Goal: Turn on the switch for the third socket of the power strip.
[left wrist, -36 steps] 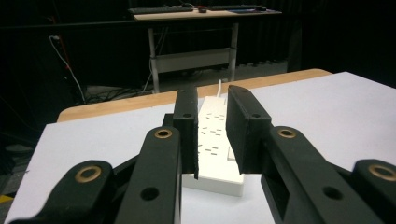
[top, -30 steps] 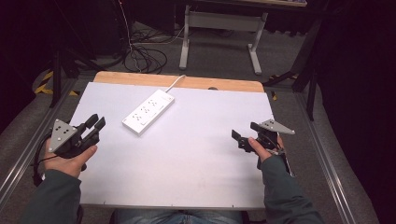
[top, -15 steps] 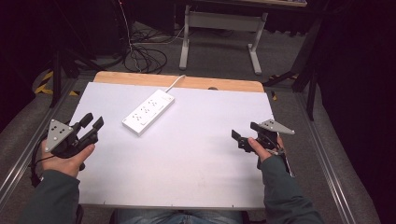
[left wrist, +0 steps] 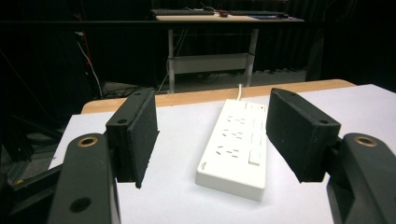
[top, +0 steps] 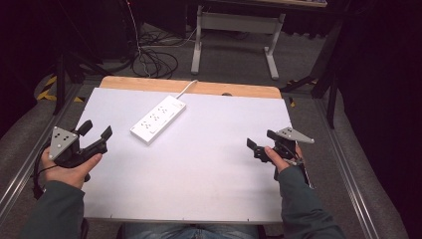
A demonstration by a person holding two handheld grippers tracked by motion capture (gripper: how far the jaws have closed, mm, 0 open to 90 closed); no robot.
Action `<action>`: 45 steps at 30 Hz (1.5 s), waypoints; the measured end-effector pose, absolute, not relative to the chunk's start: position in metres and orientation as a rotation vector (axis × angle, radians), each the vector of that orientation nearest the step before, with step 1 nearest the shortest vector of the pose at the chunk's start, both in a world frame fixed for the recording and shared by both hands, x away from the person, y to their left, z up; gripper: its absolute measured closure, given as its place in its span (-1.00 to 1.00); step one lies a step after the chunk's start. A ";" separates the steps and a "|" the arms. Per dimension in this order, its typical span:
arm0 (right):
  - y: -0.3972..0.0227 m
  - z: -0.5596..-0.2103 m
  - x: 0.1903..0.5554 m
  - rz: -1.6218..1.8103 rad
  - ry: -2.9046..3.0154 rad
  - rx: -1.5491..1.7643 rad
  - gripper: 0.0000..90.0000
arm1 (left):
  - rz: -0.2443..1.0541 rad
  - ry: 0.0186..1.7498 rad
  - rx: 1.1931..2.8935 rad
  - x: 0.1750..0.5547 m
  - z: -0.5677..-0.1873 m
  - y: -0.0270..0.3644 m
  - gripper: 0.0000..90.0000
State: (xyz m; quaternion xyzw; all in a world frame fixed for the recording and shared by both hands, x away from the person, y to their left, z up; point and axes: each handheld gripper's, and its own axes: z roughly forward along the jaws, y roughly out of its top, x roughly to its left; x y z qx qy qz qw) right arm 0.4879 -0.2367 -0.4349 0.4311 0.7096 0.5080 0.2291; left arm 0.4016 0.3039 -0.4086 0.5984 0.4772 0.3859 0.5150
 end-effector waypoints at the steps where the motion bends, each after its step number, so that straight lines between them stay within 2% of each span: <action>1: -0.237 -0.435 0.488 1.398 1.954 1.187 -0.79 | 0.930 1.147 1.438 0.402 -0.408 0.304 -0.25; 4: -0.237 -0.435 0.488 1.398 1.954 1.187 -0.79 | 0.927 1.142 1.443 0.402 -0.408 0.303 -0.29; 13: -0.237 -0.435 0.488 1.395 1.956 1.185 -0.79 | 0.975 1.183 1.405 0.402 -0.409 0.302 -0.70; 20: -0.237 -0.435 0.488 1.395 1.951 1.188 -0.79 | 0.981 1.181 1.403 0.401 -0.409 0.301 -0.73; 31: -0.237 -0.435 0.488 1.398 1.947 1.191 -0.80 | 0.945 1.150 1.438 0.402 -0.411 0.300 -0.97; 45: -0.237 -0.436 0.488 1.396 1.952 1.187 -0.79 | 0.924 1.143 1.472 0.404 -0.414 0.300 -0.97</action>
